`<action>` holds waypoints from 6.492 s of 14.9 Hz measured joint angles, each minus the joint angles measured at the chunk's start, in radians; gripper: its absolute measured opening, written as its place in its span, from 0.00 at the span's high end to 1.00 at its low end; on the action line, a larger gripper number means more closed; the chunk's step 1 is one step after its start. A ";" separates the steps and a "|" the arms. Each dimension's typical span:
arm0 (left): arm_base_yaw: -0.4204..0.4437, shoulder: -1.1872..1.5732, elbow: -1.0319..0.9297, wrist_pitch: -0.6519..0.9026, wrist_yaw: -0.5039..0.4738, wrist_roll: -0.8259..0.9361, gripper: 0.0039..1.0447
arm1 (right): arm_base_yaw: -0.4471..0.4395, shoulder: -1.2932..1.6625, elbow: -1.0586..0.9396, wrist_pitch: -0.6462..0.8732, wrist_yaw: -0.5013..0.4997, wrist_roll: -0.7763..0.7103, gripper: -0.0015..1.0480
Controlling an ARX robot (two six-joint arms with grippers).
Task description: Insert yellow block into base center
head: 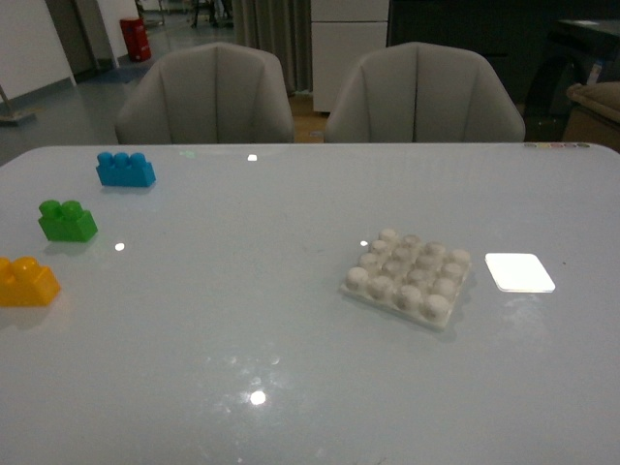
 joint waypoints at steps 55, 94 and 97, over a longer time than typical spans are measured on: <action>0.000 0.000 0.000 0.000 0.000 0.000 0.06 | 0.330 2.385 1.535 -0.052 -0.076 0.251 0.06; 0.000 0.000 0.000 0.000 0.000 0.000 0.06 | 0.000 0.000 0.000 0.000 0.000 0.002 0.66; 0.000 0.000 0.000 0.000 0.000 0.000 0.06 | 0.000 0.000 0.000 0.000 0.000 0.002 0.31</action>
